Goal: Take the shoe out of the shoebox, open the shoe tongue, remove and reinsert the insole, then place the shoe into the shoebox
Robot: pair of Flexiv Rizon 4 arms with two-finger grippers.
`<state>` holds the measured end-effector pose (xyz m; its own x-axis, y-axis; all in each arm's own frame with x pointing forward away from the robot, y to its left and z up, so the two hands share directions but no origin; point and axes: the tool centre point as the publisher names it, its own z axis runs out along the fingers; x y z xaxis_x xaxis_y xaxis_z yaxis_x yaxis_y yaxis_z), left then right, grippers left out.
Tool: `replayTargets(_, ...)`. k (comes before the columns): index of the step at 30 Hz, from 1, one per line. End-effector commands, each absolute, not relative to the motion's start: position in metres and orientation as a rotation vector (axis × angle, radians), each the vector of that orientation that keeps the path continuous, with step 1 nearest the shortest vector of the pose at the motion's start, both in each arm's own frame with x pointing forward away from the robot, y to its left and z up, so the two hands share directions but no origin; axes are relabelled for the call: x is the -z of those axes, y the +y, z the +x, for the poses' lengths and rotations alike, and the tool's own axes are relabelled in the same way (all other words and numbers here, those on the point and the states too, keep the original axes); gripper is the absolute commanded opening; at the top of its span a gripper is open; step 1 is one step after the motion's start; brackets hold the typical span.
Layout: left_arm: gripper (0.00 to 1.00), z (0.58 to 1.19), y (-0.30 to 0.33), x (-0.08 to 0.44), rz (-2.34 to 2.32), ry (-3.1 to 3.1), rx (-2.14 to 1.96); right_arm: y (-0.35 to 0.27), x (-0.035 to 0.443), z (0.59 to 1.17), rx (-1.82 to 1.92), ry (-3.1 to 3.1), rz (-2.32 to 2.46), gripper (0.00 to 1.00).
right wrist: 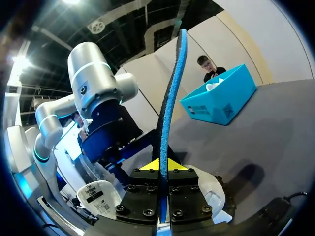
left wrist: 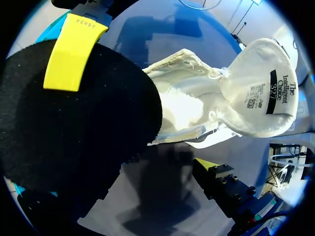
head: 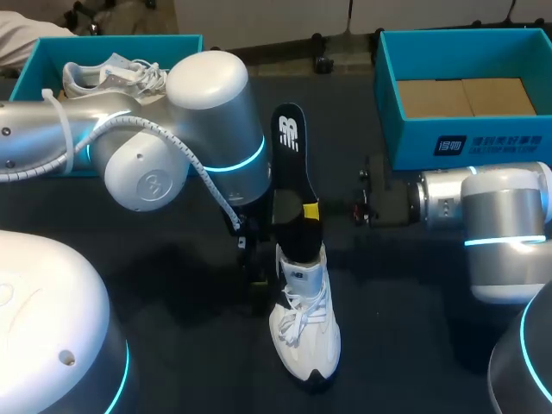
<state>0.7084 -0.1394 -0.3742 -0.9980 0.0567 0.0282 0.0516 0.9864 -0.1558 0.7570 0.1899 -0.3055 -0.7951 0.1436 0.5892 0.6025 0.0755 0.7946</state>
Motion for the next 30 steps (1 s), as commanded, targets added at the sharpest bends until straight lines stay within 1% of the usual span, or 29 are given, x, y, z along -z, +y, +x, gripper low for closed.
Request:
replayTargets(1,1.00,0.705,-0.137,0.372,-0.086,-3.108,-0.244,0.189,0.306,0.759,1.759,-2.016,-0.767,0.00)
replayTargets(11,1.00,0.703,-0.137,0.371,-0.093,-3.114,-0.240,0.181,0.308,0.769,1.761,-2.007,-0.825,0.00)
replayTargets(21,1.00,0.704,-0.137,0.371,-0.072,-3.114,-0.238,0.179,0.322,0.765,1.747,-1.964,-0.873,0.00)
replayTargets(30,1.00,0.703,-0.136,0.371,-0.072,-3.118,-0.237,0.178,0.322,0.759,1.749,-1.964,-0.892,0.00)
